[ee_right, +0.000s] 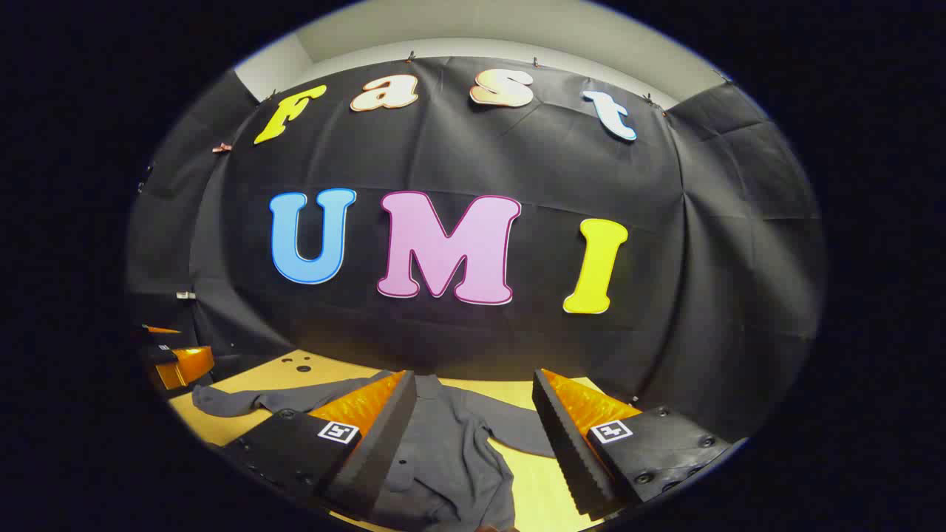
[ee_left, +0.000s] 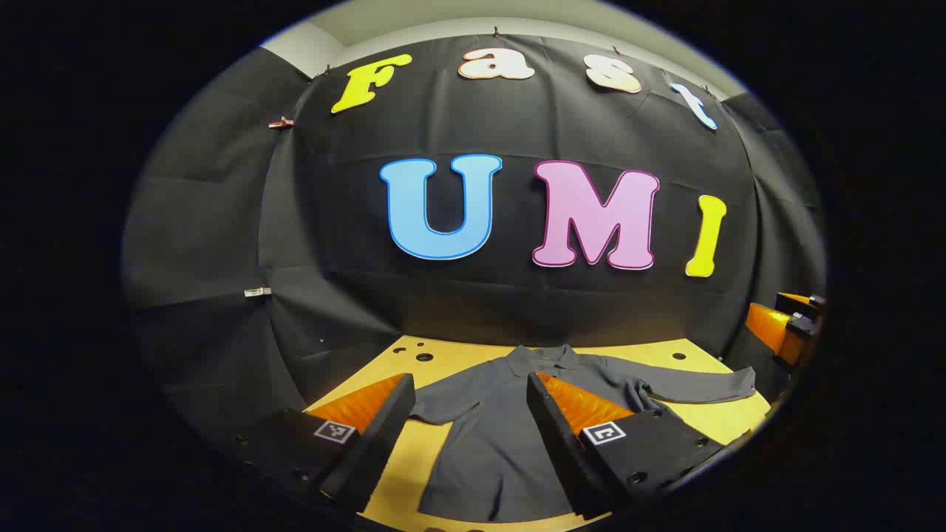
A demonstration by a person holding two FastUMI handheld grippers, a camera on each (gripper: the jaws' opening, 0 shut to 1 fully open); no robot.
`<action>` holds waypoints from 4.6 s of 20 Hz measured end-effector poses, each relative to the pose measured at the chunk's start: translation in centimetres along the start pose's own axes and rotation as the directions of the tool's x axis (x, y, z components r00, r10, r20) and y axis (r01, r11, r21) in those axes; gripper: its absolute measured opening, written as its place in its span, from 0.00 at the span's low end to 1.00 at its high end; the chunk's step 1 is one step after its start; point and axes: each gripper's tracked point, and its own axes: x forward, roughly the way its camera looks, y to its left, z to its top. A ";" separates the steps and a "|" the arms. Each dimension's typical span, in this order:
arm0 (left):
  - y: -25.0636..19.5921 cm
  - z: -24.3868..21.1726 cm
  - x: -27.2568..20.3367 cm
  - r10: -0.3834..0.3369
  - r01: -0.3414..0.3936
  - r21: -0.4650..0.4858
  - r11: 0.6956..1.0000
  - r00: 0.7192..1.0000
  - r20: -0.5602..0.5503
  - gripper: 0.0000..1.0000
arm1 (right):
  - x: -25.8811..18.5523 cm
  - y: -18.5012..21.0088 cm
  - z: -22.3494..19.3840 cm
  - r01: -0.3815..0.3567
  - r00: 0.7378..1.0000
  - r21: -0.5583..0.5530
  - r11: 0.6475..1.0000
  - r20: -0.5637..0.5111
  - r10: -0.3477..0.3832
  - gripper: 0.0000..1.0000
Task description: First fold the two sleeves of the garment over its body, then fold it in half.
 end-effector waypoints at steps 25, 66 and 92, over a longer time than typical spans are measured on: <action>-1.0 -2.6 2.8 0.094 -0.098 -0.048 0.994 0.993 -0.071 0.96 | 6.4 -2.5 -7.8 -0.104 0.977 -0.053 0.993 -0.193 0.092 0.97; -1.9 -12.2 3.9 0.160 -0.145 0.068 0.987 0.914 -0.372 0.96 | 10.2 -35.2 -36.5 0.738 0.407 0.049 0.673 -0.827 -0.387 1.00; 2.3 -7.0 7.3 0.174 -0.155 0.089 0.984 0.945 -0.276 0.98 | 19.1 -28.1 -20.0 0.478 0.677 0.087 0.874 -0.670 -0.304 0.07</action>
